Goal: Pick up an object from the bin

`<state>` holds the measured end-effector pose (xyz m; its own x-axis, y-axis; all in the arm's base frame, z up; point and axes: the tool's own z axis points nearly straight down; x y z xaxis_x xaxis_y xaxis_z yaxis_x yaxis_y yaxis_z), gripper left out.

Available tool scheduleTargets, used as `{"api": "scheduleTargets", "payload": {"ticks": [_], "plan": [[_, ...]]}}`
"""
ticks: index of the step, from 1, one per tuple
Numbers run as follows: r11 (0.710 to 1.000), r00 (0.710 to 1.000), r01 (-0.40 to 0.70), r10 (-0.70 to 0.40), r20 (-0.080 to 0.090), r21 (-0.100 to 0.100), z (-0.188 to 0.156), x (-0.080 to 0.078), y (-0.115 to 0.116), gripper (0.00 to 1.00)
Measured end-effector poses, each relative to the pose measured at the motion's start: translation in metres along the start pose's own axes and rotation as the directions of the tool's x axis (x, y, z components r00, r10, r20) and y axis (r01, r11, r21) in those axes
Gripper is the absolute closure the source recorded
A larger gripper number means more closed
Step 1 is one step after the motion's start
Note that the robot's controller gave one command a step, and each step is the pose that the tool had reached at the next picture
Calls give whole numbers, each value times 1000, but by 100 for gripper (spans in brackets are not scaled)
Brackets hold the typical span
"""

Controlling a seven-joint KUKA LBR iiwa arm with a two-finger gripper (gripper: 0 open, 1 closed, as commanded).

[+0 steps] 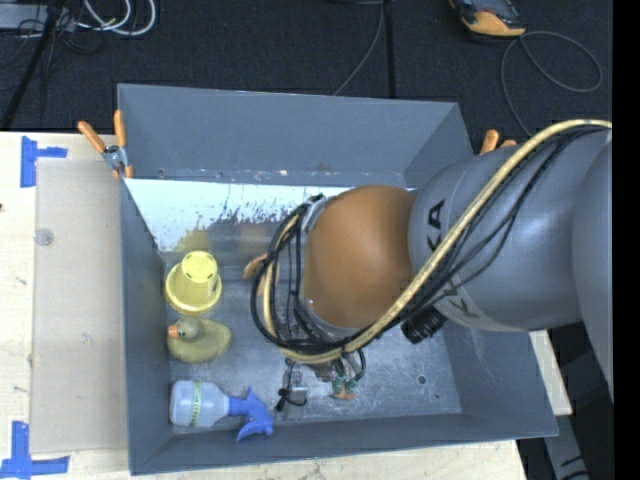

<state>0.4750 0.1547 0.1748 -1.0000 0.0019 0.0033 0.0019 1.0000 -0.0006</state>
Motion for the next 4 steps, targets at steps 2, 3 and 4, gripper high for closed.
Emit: {"api": "scheduleTargets", "payload": {"ticks": [2,3,4], "plan": [[988,988,154,-154,-3,-2,44,2,69,0],[982,982,189,-189,-5,1,51,0,59,0],[995,995,104,-104,4,-3,98,-6,60,0]]}}
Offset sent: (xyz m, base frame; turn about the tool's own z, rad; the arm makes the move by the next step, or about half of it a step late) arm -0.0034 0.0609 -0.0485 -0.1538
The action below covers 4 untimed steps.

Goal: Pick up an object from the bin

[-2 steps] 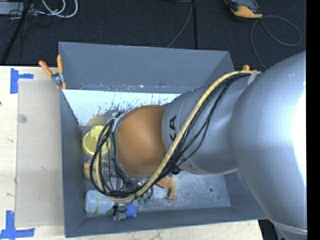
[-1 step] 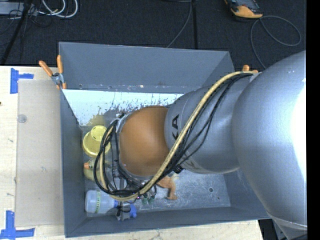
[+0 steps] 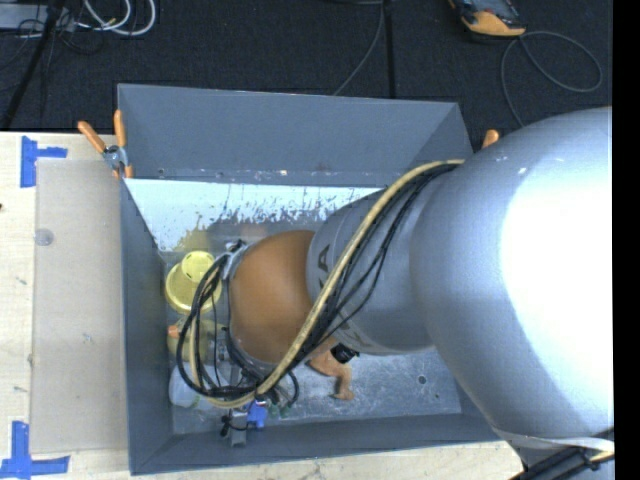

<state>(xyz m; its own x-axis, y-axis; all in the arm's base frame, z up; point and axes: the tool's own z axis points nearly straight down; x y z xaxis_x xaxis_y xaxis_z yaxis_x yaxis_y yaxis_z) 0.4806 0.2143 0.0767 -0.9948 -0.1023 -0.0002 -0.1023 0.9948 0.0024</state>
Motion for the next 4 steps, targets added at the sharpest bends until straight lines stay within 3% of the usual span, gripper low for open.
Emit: {"api": "scheduleTargets", "payload": {"ticks": [1,3,4], "plan": [[997,997,76,-76,0,0,22,-3,3,100],[996,996,90,-90,-4,1,17,-1,3,100],[996,996,87,-87,-11,3,-1,1,2,100]]}}
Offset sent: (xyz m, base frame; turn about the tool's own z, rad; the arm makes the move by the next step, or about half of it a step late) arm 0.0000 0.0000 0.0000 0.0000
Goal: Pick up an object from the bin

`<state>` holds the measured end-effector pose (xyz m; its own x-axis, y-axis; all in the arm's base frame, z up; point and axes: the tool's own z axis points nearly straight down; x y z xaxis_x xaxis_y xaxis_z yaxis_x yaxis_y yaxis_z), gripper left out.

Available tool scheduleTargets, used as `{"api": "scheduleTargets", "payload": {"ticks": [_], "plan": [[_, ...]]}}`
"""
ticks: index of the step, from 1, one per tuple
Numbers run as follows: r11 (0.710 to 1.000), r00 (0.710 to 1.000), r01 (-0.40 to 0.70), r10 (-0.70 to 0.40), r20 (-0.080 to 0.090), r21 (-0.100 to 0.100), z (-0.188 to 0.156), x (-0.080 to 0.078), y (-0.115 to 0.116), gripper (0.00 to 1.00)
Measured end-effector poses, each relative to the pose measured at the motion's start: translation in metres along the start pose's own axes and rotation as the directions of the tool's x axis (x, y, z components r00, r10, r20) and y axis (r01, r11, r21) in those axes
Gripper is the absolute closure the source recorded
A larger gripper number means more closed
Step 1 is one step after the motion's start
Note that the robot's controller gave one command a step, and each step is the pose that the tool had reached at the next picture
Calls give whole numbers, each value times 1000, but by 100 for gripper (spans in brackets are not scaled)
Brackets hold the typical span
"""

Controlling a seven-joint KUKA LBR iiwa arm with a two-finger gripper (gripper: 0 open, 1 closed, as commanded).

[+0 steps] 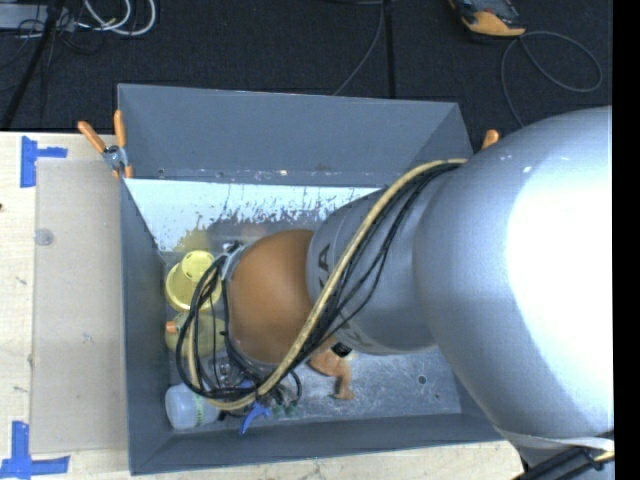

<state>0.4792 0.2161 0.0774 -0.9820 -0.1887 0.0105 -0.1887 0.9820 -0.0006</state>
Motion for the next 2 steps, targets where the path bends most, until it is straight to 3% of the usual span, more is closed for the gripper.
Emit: {"api": "scheduleTargets", "payload": {"ticks": [2], "plan": [[1000,1000,0,0,8,-2,-19,-2,1,100]]}}
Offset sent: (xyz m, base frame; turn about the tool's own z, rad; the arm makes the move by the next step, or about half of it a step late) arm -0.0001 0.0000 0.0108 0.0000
